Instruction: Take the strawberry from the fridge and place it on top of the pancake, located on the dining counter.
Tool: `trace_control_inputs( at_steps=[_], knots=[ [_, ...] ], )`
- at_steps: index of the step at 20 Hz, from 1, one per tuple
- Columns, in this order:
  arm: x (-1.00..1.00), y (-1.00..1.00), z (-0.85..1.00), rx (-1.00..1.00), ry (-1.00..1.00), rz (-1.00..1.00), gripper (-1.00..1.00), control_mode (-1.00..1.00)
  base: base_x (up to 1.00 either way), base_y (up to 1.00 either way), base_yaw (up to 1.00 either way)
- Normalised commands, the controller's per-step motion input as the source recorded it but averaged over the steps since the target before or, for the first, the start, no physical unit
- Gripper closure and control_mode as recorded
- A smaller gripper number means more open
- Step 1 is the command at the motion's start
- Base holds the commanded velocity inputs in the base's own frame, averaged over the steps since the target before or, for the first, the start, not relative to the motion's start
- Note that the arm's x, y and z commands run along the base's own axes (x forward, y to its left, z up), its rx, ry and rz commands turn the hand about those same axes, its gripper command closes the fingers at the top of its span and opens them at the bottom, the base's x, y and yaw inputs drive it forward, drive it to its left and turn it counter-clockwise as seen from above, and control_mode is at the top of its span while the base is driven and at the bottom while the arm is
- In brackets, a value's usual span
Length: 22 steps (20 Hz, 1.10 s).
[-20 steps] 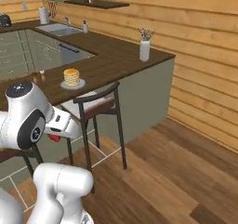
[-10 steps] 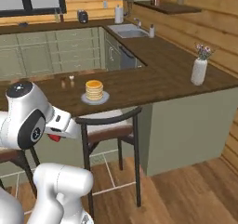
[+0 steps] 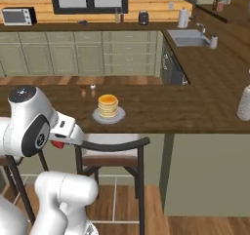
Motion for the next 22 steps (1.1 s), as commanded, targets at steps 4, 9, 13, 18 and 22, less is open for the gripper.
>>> trace_control_inputs(
  at_steps=[4, 9, 13, 18, 22],
  knots=[
    [0.00, 0.00, 0.00, 0.00, 0.00, 0.00, 1.00, 1.00, 0.68, 0.00, 0.29],
    [0.00, 0.00, 0.00, 0.00, 0.00, 0.00, 1.00, 1.00, 0.63, -0.39, 0.16],
    [0.00, 0.00, 0.00, 0.00, 0.00, 0.00, 1.00, 1.00, 0.29, -0.50, 0.05],
    [0.00, 0.00, 0.00, 0.00, 0.00, 0.00, 1.00, 1.00, 0.00, -0.61, -0.04],
    [0.00, 0.00, 0.00, 0.00, 0.00, 0.00, 1.00, 1.00, 0.04, -0.39, -0.02]
  ],
)
